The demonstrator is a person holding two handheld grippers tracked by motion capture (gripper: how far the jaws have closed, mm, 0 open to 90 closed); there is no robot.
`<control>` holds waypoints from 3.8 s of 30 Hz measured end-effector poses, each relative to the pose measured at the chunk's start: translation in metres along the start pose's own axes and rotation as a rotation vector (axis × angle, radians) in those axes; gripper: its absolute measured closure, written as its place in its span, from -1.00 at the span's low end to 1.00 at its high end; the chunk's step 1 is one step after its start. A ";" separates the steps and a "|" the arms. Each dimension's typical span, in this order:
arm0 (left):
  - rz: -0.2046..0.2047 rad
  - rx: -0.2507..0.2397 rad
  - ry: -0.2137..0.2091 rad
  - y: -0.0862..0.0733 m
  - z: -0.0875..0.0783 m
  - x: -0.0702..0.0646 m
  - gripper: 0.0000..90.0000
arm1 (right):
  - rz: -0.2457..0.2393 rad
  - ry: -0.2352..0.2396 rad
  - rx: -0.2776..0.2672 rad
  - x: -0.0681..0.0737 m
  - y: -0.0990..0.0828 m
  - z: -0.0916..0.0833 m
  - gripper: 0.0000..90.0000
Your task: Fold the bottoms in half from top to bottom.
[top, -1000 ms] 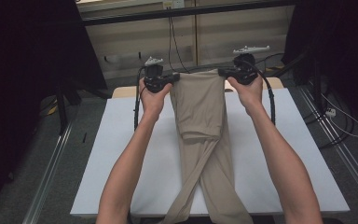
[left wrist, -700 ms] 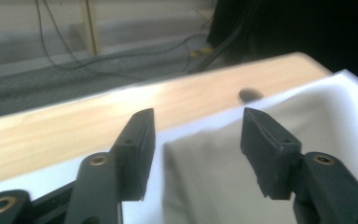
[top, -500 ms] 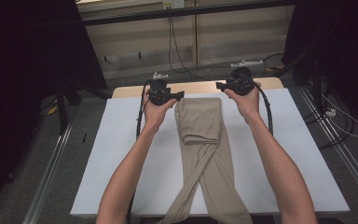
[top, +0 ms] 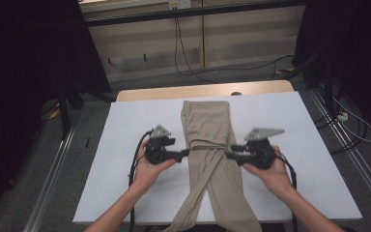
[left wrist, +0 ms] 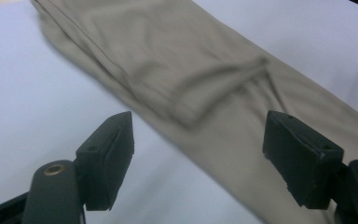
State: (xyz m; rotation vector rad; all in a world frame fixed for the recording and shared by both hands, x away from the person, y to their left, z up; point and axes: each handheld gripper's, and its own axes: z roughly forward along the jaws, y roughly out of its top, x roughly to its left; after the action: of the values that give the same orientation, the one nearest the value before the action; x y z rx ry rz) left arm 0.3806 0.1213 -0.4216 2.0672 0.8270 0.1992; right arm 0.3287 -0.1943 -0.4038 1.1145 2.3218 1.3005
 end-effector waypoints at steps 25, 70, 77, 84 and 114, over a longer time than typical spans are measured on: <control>0.203 0.257 -0.176 -0.069 -0.036 -0.090 0.99 | -0.197 0.058 0.201 0.118 -0.066 0.014 0.98; 0.151 0.191 -0.366 -0.047 -0.014 -0.130 0.59 | -0.019 0.037 0.128 0.073 -0.057 -0.005 0.28; 0.204 0.197 -0.266 -0.052 -0.008 -0.112 0.57 | -0.028 -0.010 0.180 0.079 -0.069 -0.009 0.32; 0.338 0.232 -0.203 -0.053 -0.002 -0.130 0.92 | -0.021 0.028 0.205 0.078 -0.076 -0.012 0.97; 0.223 0.264 -0.229 -0.064 -0.030 -0.118 0.92 | 0.038 -0.018 0.197 0.065 -0.094 -0.053 0.94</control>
State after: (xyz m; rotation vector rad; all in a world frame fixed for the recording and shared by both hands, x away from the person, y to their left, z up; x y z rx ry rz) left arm 0.2462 0.0934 -0.4345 2.3768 0.5035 -0.0289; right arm 0.2092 -0.2088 -0.4411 1.2289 2.4688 1.0876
